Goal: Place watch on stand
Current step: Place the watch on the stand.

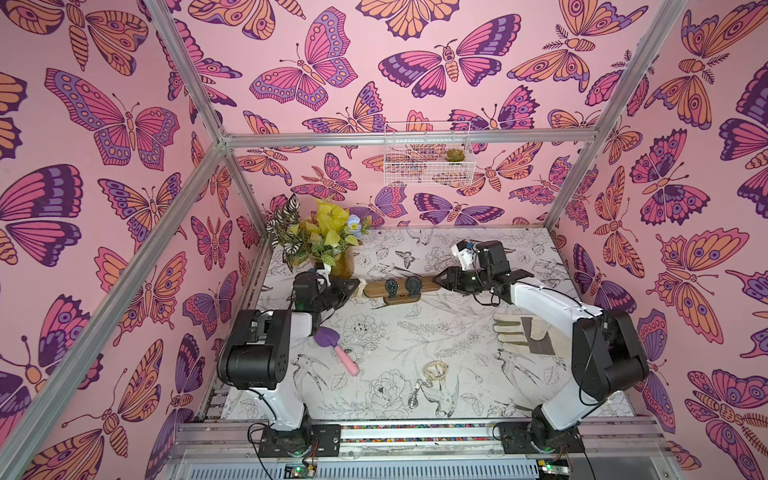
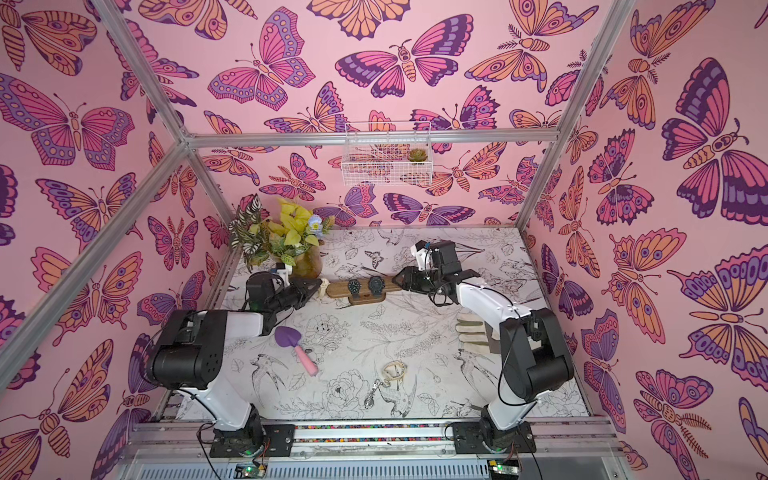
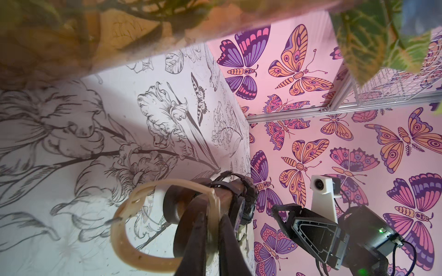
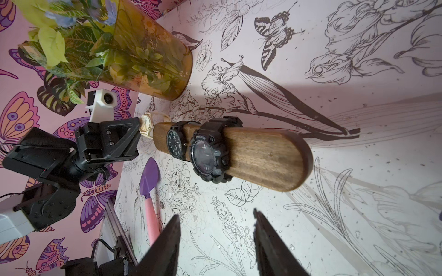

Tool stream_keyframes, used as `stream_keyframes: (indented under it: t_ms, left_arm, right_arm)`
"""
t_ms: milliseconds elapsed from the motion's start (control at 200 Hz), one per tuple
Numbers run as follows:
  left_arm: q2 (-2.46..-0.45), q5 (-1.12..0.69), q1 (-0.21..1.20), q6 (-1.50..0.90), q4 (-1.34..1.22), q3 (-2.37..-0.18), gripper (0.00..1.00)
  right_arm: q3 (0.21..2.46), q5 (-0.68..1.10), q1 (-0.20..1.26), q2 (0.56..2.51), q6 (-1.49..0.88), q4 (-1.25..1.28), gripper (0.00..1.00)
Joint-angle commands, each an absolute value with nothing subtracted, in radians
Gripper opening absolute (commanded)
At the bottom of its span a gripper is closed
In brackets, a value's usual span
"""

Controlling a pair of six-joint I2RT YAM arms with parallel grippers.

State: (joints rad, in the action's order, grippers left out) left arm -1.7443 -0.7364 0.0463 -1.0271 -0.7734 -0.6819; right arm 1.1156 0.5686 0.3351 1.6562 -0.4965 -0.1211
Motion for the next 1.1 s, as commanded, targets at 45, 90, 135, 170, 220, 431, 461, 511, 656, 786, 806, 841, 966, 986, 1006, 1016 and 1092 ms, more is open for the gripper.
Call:
stream_keyframes:
  t_ms: [45, 90, 135, 170, 220, 431, 461, 511, 656, 786, 806, 841, 966, 986, 1006, 1016, 1092]
  left_arm:
    - [-1.776, -0.743, 0.086, -1.035, -0.824, -0.717, 0.0]
    - [-1.778, -0.741, 0.092, -1.038, -0.825, -0.719, 0.0]
    - [-1.777, -0.741, 0.096, -1.038, -0.825, -0.722, 0.0]
    - [-1.778, -0.739, 0.099, -1.039, -0.825, -0.72, 0.0]
    - [-1.775, -0.737, 0.102, -1.041, -0.826, -0.717, 0.0]
    - [-1.774, -0.726, 0.127, -1.054, -0.837, -0.709, 0.0]
    - [-1.774, -0.724, 0.129, -1.056, -0.841, -0.706, 0.0]
    - [-1.772, -0.721, 0.133, -1.061, -0.845, -0.703, 0.0]
    - [-1.752, -0.709, 0.141, -1.072, -0.851, -0.685, 0.0]
    - [-1.728, -0.698, 0.146, -1.069, -0.836, -0.675, 0.0]
    - [-1.724, -0.697, 0.146, -1.068, -0.833, -0.674, 0.0]
    - [-1.718, -0.693, 0.147, -1.069, -0.83, -0.672, 0.0]
    - [-1.709, -0.683, 0.158, -1.069, -0.825, -0.667, 0.0]
    - [-1.709, -0.683, 0.16, -1.069, -0.824, -0.667, 0.0]
    - [-1.708, -0.681, 0.163, -1.069, -0.824, -0.666, 0.0]
    - [-1.709, -0.681, 0.164, -1.069, -0.824, -0.666, 0.0]
    - [-1.711, -0.68, 0.172, -1.071, -0.824, -0.666, 0.0]
  right_arm:
    - [1.144, 0.561, 0.327, 1.673, -0.485, -0.129, 0.51]
    - [1.143, 0.56, 0.328, 1.673, -0.484, -0.128, 0.51]
    - [1.143, 0.558, 0.327, 1.675, -0.483, -0.129, 0.51]
    - [1.143, 0.557, 0.328, 1.676, -0.483, -0.128, 0.51]
    - [1.145, 0.557, 0.328, 1.679, -0.483, -0.126, 0.51]
    - [1.144, 0.56, 0.327, 1.684, -0.482, -0.123, 0.51]
    - [1.145, 0.558, 0.327, 1.683, -0.481, -0.123, 0.51]
    - [1.144, 0.554, 0.327, 1.681, -0.479, -0.124, 0.51]
    - [1.144, 0.516, 0.327, 1.676, -0.472, -0.139, 0.51]
    - [1.139, 0.435, 0.327, 1.661, -0.469, -0.153, 0.5]
    - [1.14, 0.423, 0.327, 1.66, -0.468, -0.157, 0.5]
    - [1.141, 0.392, 0.327, 1.657, -0.468, -0.165, 0.49]
    - [1.147, 0.316, 0.326, 1.654, -0.476, -0.177, 0.47]
    - [1.15, 0.304, 0.325, 1.656, -0.476, -0.179, 0.46]
    - [1.153, 0.295, 0.326, 1.657, -0.477, -0.182, 0.46]
    - [1.154, 0.29, 0.327, 1.658, -0.477, -0.184, 0.46]
    - [1.171, 0.257, 0.325, 1.67, -0.476, -0.2, 0.45]
